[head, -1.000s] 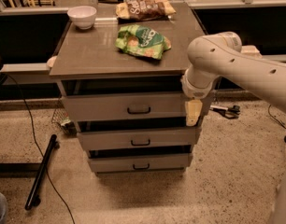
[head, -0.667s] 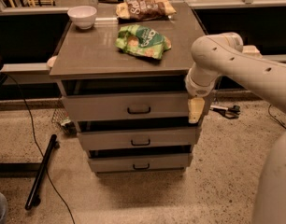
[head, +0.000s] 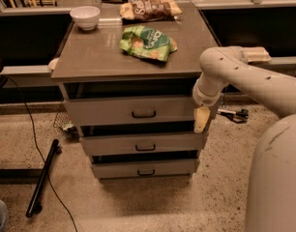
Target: Open top drawer
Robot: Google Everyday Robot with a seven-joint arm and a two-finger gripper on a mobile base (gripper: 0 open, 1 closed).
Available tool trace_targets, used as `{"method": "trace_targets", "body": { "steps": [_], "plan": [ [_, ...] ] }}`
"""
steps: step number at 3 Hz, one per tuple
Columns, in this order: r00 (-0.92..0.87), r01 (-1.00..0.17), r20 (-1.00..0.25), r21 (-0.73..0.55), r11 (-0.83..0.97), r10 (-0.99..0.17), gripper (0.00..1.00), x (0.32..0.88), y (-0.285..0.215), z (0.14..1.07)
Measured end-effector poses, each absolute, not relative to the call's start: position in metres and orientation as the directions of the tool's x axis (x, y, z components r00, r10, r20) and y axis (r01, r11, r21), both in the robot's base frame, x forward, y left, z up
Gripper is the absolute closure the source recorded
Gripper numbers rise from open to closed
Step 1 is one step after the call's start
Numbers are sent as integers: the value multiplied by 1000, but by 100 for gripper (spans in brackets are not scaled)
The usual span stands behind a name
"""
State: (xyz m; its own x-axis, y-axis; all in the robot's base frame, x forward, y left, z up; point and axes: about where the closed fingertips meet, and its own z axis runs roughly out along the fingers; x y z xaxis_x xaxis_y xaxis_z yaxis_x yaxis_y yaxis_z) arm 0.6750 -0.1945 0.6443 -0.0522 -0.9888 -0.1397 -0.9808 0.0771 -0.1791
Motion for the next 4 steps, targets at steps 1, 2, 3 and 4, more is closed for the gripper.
{"method": "trace_targets", "body": {
  "steps": [1, 2, 3, 4],
  "plan": [
    [-65, -983, -143, -159, 88, -988, 18, 670, -193, 633],
    [-71, -980, -140, -174, 95, -988, 41, 661, -191, 639],
    [-64, -977, -143, -192, 91, -988, 64, 650, -189, 651],
    [-64, -977, -143, -193, 91, -988, 87, 651, -189, 652]
  ]
}}
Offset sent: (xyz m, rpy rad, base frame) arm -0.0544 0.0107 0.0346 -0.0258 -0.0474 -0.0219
